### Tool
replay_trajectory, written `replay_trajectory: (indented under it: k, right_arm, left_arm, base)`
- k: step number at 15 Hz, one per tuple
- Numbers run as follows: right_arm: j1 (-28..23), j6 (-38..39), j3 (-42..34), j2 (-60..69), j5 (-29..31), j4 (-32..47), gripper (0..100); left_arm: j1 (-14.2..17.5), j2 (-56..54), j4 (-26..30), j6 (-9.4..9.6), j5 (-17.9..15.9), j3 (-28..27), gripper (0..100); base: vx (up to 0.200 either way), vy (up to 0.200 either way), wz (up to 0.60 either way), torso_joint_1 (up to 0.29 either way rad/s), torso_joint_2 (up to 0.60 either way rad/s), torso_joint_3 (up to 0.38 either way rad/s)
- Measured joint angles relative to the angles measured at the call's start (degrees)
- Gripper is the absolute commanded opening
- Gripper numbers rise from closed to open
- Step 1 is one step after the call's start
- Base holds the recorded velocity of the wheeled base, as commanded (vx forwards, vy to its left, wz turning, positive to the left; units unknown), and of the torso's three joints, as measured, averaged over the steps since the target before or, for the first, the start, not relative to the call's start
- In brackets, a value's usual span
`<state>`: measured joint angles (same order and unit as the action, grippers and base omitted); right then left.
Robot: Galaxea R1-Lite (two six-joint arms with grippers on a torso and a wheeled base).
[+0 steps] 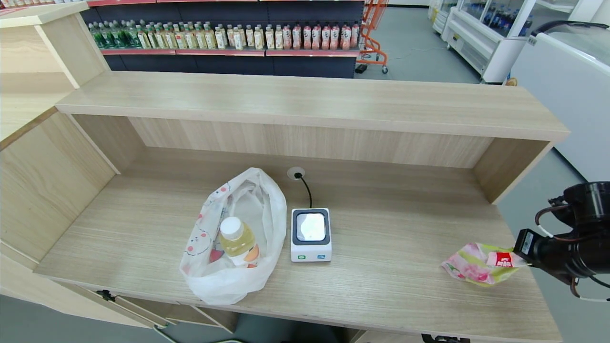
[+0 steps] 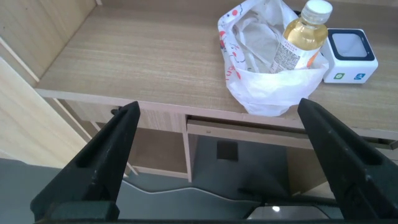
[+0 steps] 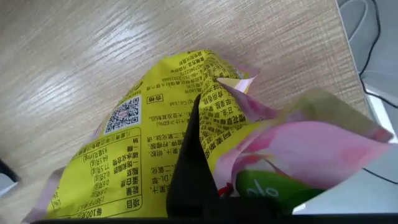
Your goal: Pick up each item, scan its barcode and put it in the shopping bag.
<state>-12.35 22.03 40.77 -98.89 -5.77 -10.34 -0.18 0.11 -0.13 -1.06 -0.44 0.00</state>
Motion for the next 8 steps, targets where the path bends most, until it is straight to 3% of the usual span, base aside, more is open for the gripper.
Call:
replay_trajectory:
  k: [4,8]
  right_arm:
    - [0.0,-11.8,0.1,6.8,-9.0,-3.8,0]
    - [0.7,-36.4,-1.4,16.0,-31.9,-7.9,0]
  left_arm:
    - [0.0,0.0,0.0,-0.02,0.0,0.0,100]
    - [0.0,0.0,0.0,-0.02,0.0,0.0,100]
  base:
    - [0.000,0.000,0.00,0.000,0.00,0.000]
    - [0.000,0.000,0.00,0.000,0.00,0.000]
